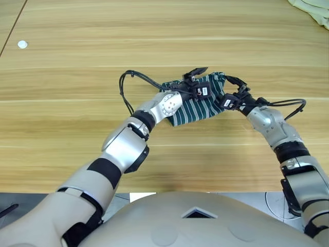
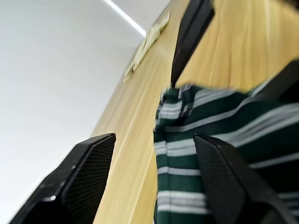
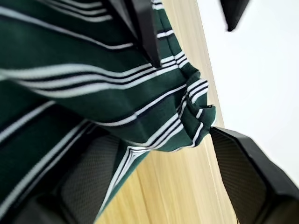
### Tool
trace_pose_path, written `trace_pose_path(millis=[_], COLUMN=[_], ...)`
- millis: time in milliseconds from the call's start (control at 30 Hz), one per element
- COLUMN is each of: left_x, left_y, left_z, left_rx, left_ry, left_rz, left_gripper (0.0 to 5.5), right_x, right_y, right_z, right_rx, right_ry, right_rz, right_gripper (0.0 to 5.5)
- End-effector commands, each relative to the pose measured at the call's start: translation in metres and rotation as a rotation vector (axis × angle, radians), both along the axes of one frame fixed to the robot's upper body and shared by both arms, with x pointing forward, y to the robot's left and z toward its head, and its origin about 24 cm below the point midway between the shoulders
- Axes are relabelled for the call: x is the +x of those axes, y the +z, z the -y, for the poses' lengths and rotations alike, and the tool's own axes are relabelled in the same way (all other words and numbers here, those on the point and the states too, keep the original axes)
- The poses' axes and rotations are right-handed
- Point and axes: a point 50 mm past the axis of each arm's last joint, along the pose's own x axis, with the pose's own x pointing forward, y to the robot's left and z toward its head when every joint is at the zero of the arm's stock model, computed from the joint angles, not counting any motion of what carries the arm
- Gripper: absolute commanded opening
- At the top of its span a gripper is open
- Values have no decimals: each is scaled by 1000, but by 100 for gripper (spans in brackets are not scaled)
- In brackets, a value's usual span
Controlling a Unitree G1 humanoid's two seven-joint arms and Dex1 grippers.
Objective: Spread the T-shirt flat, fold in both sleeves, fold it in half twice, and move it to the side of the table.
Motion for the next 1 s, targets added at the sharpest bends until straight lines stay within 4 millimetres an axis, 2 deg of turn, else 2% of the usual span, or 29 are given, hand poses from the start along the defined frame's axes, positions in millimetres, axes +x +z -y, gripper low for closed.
trace_pose_path(millis=[33,400,533,667,733,800,900,1000], left_x=[10,28,31,32,31,25,-6,-32], left_y=[-3,-7,1,23,31,32,11,-21], left_z=[-21,-70,-76,-72,-78,-84,-85,-78], left_rx=[72,156,58,-203,-289,-315,-229,-54], left_ry=[80,307,342,280,257,202,-31,-190], left_rz=[19,19,16,50,84,122,131,60], left_gripper=[312,312,312,312,312,312,312,312], right_x=[-9,-7,-5,-2,4,10,13,15], right_y=[-15,-25,-26,-25,-13,11,47,45], right_z=[1,-3,-6,-11,-15,-19,-16,-15], right_rx=[-34,-58,-53,-30,53,201,360,333], right_ry=[2,0,1,-2,-23,-51,-96,-101], right_rz=[-80,-92,-91,-71,14,145,313,286], right_gripper=[354,354,354,354,354,354,354,354])
